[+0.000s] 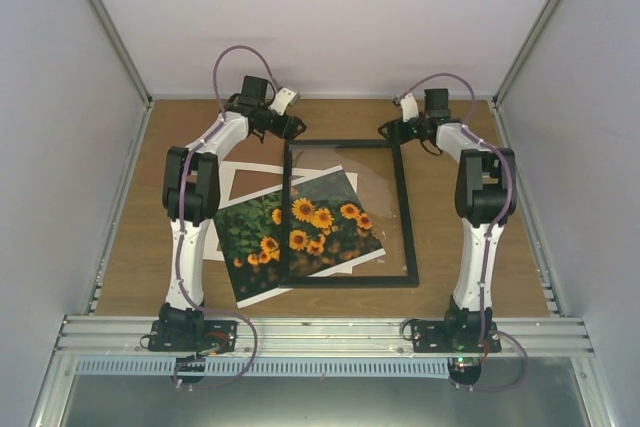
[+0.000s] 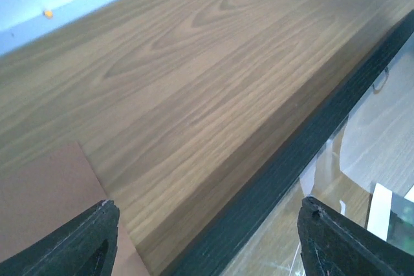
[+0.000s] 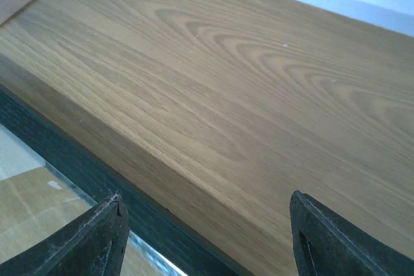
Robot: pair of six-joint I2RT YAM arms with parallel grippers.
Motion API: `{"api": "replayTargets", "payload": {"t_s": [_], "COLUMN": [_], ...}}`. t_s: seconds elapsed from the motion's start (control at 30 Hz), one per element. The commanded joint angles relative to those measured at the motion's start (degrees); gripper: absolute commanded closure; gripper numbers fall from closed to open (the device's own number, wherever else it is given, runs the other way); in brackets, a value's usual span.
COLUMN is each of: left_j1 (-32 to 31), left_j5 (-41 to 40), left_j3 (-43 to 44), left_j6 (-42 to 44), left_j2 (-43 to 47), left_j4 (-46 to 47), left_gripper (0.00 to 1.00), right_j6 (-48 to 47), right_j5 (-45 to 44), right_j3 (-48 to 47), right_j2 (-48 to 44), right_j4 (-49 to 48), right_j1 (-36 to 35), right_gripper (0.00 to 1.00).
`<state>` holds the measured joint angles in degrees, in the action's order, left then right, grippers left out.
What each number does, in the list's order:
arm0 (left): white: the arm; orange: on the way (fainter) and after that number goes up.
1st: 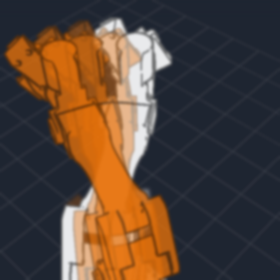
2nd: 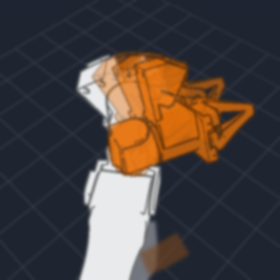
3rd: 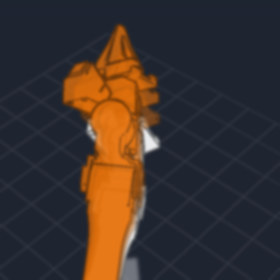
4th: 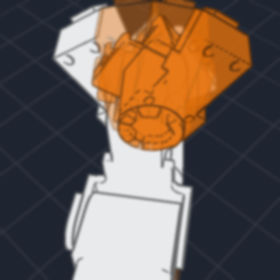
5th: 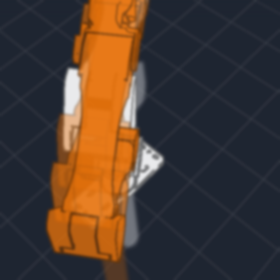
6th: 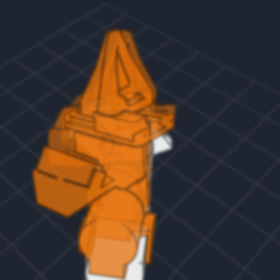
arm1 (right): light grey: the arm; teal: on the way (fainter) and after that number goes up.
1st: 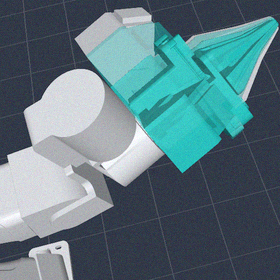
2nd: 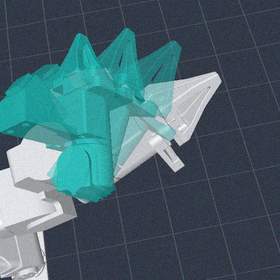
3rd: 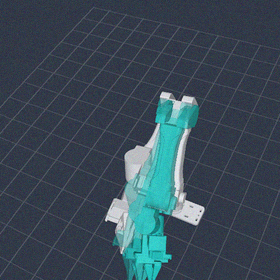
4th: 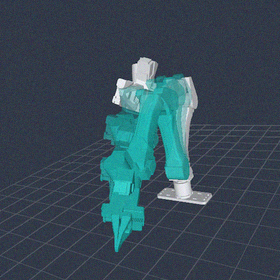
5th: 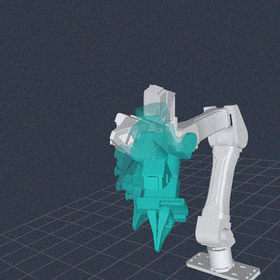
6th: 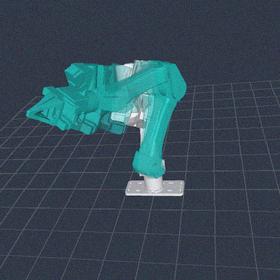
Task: Put the photo into the frame
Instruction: Adjust the photo frame item on the photo frame.
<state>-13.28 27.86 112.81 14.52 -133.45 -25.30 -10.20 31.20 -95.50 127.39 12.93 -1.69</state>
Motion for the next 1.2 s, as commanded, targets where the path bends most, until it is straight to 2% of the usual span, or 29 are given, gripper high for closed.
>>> {"api": "replayTargets", "payload": {"t_s": [0.0, 0.27, 0.4, 0.57, 0.83, 0.97, 1.17], "left_j1": [-0.39, -0.41, -0.34, -0.26, -0.31, -0.16, 2.22], "left_j5": [-0.61, -1.33, -2.01, -1.95, -2.44, -1.84, 1.24], "left_j3": [-3.76, -3.65, -4.06, -5.24, -8.44, -9.15, -11.37], "left_j6": [-1.28, -1.4, -0.82, -0.88, -1.42, -1.97, -4.26], "left_j2": [2.41, 1.53, 1.6, 1.96, 3.09, 3.68, 7.01], "left_j4": [1.57, 1.07, 0.33, 0.1, 0.25, 0.18, 2.42], "left_gripper": [0.23, 0.23, 0.23, 0.23, 0.23, 0.23, 0.23], "right_j6": [-1.55, -5.15, -8.9, -13.11, -15.92, -16.2, -13.38], "right_j5": [-6.19, -13.31, -13.37, -13.5, -14.38, -14.06, -6.96], "right_j3": [-2.34, -6.23, -5.1, -0.18, -1.15, -1.87, -5.25], "right_j2": [3.03, 6.45, 5.89, 2.93, 2.8, 2.82, 0.75], "right_j4": [0.7, 7.04, 11.31, 11.46, 16.11, 17.42, 19.01], "right_j1": [-2.96, -3.86, -3.9, -3.8, -1.91, -1.21, -1.21], "right_gripper": [0.31, 0.31, 0.31, 0.3, 0.3, 0.3, 0.3]}}
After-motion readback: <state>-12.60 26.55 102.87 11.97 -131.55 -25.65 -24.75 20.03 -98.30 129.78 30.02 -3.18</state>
